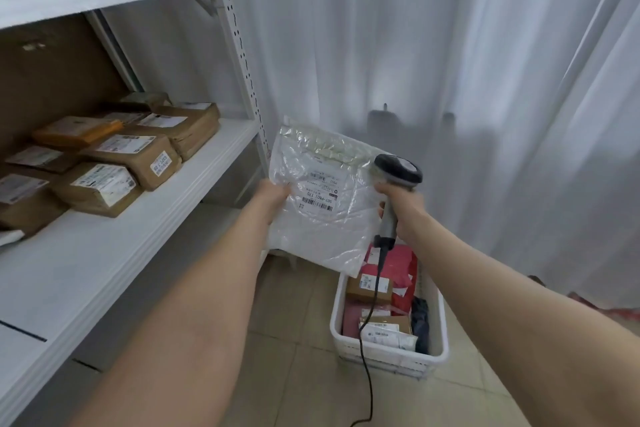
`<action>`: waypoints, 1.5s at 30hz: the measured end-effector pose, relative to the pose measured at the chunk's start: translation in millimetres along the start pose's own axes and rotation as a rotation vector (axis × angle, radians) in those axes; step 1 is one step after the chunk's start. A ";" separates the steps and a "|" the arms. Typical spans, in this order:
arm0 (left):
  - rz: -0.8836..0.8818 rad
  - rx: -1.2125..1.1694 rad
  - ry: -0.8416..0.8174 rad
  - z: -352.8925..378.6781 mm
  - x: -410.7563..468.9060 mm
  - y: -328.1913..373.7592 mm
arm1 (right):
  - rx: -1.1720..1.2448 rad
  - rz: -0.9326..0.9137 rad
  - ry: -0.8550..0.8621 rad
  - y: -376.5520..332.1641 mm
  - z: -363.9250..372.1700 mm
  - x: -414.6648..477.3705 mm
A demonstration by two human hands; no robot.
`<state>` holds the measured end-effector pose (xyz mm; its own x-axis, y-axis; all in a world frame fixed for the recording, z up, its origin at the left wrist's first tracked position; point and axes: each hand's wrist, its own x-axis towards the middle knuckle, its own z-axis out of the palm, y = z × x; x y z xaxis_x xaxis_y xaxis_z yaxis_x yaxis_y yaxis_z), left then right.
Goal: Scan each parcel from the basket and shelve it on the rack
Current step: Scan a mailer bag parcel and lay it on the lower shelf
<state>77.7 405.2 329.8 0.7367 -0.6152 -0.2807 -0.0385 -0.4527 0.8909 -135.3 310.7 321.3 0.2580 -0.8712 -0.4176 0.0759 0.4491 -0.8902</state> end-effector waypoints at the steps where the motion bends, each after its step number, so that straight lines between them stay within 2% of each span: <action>1: 0.050 0.124 0.011 -5.0 0.2 -1.2 | -0.006 -0.024 -0.003 0.3 5.8 -0.4; 5: 0.285 0.837 -0.010 -19.0 -7.1 0.1 | -0.011 -0.082 -0.033 2.6 26.3 -1.6; 7: 0.331 1.056 -0.035 -22.8 -8.8 2.3 | -0.047 -0.095 -0.067 4.9 35.9 -3.3; 14: 0.408 1.301 -0.089 -29.0 -7.2 5.5 | -0.362 -0.022 -0.164 25.5 61.4 -12.2; 17: 0.461 1.326 0.018 -31.8 -4.8 2.9 | -0.387 0.018 -0.114 36.7 69.3 -13.5; 19: 0.551 1.260 0.213 -34.9 -1.8 -6.0 | -0.335 0.075 -0.062 41.6 73.6 -14.9; 21: 0.510 1.088 0.405 -38.0 -1.6 -20.9 | -0.211 0.158 -0.015 44.7 75.1 -16.0; 24: 0.143 0.556 0.514 -41.7 -6.0 -46.8 | 0.032 0.248 -0.002 50.1 72.9 -18.7; 27: -0.333 0.055 0.404 -42.2 -12.6 -79.4 | 0.189 0.301 -0.022 57.3 69.9 -22.0; 29: -0.493 -0.100 0.310 -38.0 -19.0 -106.4 | 0.223 0.341 -0.054 62.3 68.5 -24.6; 33: -0.542 -0.226 0.159 -37.4 -36.8 -148.0 | 0.228 0.396 -0.085 76.3 63.9 -28.4; 41: -0.412 -0.315 0.278 -62.2 -69.7 -190.0 | 0.112 0.332 0.011 120.4 48.7 -55.7; 45: -0.431 -0.407 0.398 -72.3 -111.5 -213.9 | 0.027 0.366 -0.068 148.2 45.0 -87.5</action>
<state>52.6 617.2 196.4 0.8233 -0.1186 -0.5550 0.5090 -0.2782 0.8145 -103.3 462.4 234.1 0.3365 -0.6373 -0.6933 -0.0079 0.7343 -0.6788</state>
